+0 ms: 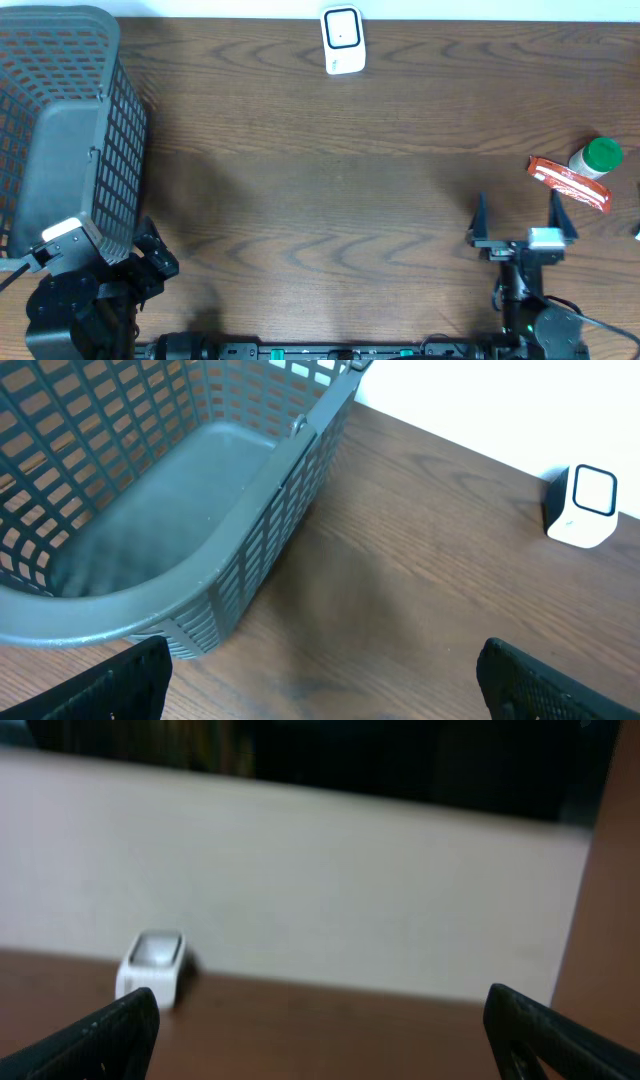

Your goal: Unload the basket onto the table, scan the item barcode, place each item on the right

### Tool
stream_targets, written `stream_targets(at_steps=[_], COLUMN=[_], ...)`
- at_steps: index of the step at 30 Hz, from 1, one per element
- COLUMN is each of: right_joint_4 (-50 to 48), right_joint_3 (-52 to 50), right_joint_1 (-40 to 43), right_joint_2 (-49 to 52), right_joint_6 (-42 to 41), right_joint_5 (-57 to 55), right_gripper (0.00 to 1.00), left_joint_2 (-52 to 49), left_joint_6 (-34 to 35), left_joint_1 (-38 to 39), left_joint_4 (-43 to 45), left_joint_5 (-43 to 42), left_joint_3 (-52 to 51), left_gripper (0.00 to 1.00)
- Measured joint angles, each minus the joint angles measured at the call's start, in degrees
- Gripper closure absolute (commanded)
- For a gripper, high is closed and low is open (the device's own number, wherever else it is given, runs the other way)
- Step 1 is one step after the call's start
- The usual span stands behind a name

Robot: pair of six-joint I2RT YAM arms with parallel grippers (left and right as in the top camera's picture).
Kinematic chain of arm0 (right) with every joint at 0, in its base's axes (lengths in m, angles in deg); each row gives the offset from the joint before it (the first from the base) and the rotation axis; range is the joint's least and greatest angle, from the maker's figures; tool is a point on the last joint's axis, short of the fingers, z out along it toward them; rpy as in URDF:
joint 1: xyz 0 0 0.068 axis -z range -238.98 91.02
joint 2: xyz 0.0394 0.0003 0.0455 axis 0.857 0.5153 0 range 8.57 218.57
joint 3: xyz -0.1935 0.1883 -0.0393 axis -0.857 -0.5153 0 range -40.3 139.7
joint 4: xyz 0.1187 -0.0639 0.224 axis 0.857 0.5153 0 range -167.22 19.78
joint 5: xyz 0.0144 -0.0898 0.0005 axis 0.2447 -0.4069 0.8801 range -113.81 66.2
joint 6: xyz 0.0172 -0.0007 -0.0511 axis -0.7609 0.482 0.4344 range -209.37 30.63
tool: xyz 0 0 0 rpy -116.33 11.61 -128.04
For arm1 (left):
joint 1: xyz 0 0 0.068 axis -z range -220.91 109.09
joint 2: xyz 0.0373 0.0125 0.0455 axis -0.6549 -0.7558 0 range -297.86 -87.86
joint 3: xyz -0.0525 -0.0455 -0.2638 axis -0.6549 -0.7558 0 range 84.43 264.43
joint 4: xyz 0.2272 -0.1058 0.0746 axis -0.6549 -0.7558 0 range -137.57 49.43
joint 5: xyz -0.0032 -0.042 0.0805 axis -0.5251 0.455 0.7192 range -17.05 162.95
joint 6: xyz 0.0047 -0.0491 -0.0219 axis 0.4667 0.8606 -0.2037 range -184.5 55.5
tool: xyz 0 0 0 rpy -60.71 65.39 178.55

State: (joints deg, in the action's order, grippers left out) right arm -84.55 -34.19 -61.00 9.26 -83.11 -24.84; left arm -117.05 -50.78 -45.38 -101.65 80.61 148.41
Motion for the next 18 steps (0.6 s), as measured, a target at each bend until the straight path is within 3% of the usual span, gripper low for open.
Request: stream_targets(at_steps=[5,18], right_joint_4=[0.0,11.4], right_joint_3=[-4.9,-5.6], right_joint_1=[0.1,0.1], right_joint_2=[0.0,0.0], right_joint_6=[-0.6,-1.7], right_joint_5=[0.0,0.0], right_gripper=[0.01,0.01], left_joint_2=[0.0,0.0], left_joint_6=[0.0,0.0], left_joint_1=[0.0,0.0], left_joint_4=[0.0,0.0], left_joint_5=[0.0,0.0], left_joint_3=[0.0,0.0], left_gripper=[0.02,0.02])
